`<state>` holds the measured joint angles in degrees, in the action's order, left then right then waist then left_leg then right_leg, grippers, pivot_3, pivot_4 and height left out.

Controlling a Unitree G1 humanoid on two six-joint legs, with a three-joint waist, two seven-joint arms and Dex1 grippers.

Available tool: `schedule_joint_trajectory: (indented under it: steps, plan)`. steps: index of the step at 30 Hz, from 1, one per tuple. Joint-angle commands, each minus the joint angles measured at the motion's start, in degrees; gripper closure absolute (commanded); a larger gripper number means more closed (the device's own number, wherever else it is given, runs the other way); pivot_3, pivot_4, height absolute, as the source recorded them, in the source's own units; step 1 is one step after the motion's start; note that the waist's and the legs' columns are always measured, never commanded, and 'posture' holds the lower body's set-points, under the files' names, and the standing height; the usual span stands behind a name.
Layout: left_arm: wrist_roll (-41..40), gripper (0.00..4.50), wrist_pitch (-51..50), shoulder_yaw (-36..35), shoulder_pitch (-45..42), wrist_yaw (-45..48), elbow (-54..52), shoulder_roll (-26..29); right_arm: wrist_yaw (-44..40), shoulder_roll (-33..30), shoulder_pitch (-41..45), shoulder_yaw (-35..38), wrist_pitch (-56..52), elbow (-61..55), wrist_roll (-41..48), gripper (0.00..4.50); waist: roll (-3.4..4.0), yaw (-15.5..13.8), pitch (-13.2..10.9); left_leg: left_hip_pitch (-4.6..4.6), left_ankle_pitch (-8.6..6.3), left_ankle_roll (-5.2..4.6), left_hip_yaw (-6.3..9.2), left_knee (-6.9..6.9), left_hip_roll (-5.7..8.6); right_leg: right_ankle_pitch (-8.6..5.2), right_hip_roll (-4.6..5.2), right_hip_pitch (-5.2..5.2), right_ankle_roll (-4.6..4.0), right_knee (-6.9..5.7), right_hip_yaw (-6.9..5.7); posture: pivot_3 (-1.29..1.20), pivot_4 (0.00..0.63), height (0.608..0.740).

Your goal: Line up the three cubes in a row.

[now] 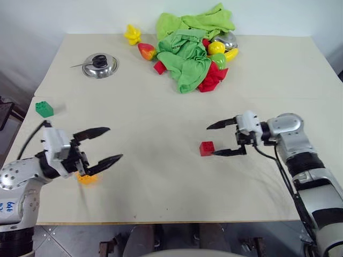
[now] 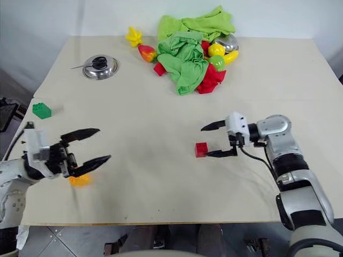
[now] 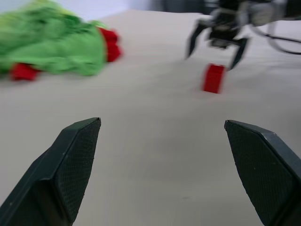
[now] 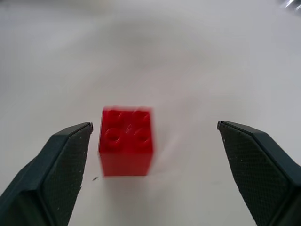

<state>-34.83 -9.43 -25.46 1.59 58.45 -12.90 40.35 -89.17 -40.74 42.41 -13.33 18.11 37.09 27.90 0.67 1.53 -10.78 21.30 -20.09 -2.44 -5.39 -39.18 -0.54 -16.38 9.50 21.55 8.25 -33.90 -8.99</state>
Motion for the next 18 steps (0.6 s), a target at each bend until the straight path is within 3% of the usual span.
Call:
schedule_joint_trajectory:
  steps: [1, 6, 10, 18]
  plan:
    - [-1.07, 0.00, 3.14, -10.72, 5.76, -2.97, 3.21, -1.91, -3.19, -1.54, -7.02, 7.94, -6.46, -11.66, 9.84, 0.02, 0.00, 0.02, 0.00, 0.01, -0.02, 0.01, 0.03, 0.02, -0.01, 0.00, 0.00, 0.00, 0.00, 0.03, -0.04, 0.00, 0.150, 0.740]
    - [-1.53, 0.00, 4.48, -19.49, 15.38, -3.89, 9.00, -4.39, 3.42, -2.44, -17.04, 12.70, -19.16, -27.56, 14.93, 0.02, -0.02, -0.03, -0.04, -0.02, -0.08, -0.01, -0.12, 0.02, -0.04, 0.00, 0.00, 0.01, -0.01, 0.04, -0.07, 0.00, 0.150, 0.740]
    - [-3.57, 0.00, 4.11, -25.13, 20.75, -5.00, 13.21, -6.61, 8.85, 0.70, -23.49, 15.62, -21.07, -38.16, 16.09, 0.02, -0.09, -0.15, -0.04, -0.05, -0.10, 0.02, -0.10, 0.01, -0.11, 0.00, 0.01, 0.00, -0.01, 0.01, -0.06, 0.00, 0.150, 0.740]
    - [-4.62, 0.00, 6.08, -28.78, 20.15, -16.39, 11.22, -13.07, 13.85, 4.57, -27.63, 18.29, -23.30, -44.88, 16.03, 0.02, -0.18, -1.63, 0.00, -0.08, -0.20, 0.02, -0.10, 0.01, -0.10, 0.03, 0.13, 0.03, -0.06, 0.02, 0.01, 0.00, 0.150, 0.740]
